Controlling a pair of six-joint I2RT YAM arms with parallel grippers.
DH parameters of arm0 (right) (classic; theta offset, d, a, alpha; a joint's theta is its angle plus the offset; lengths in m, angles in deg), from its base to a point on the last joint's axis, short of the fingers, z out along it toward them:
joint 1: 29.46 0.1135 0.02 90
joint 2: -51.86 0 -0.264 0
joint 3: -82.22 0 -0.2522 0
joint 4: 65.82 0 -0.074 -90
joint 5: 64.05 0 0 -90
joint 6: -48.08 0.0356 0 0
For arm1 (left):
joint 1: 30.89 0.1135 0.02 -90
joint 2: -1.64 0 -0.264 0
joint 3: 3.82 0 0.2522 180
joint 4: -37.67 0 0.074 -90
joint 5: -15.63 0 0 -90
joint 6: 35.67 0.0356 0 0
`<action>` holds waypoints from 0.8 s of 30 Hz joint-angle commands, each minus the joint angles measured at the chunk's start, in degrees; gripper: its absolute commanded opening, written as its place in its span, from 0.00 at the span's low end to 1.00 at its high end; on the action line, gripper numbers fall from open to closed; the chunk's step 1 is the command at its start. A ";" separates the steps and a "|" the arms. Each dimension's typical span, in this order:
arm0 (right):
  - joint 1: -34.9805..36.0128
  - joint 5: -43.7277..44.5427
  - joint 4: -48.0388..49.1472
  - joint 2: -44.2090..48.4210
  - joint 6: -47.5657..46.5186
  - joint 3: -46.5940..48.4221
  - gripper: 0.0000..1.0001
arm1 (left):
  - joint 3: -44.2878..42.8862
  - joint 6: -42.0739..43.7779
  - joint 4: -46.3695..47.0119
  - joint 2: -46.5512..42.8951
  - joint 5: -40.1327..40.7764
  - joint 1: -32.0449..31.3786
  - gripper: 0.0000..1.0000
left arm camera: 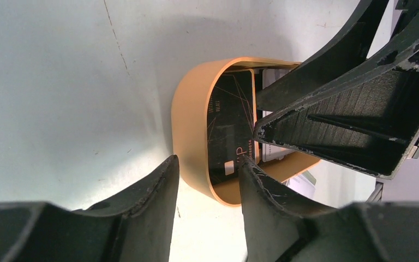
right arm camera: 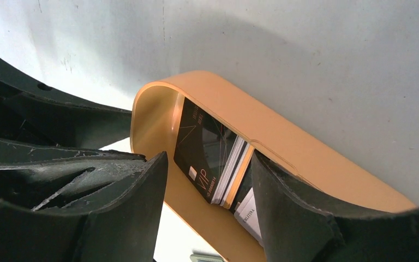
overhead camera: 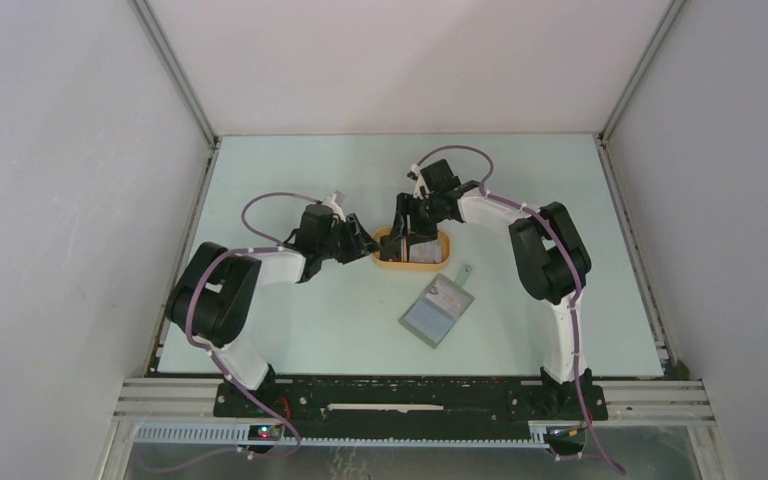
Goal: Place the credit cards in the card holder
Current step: Pick up the credit card from the storage box.
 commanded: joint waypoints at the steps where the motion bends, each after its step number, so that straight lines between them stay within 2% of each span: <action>1: 0.72 1.55 0.34 -1.05 2.99 0.65 0.67 | -2.49 0.59 0.93 0.71 -1.47 0.09 0.49; 9: 0.67 -4.72 5.37 0.03 9.62 -3.10 0.67 | -2.81 0.41 0.93 1.29 -2.24 0.07 0.45; 24: -1.10 -14.38 14.05 2.68 14.98 -6.42 0.64 | -3.22 0.06 0.97 2.08 -3.05 0.07 0.40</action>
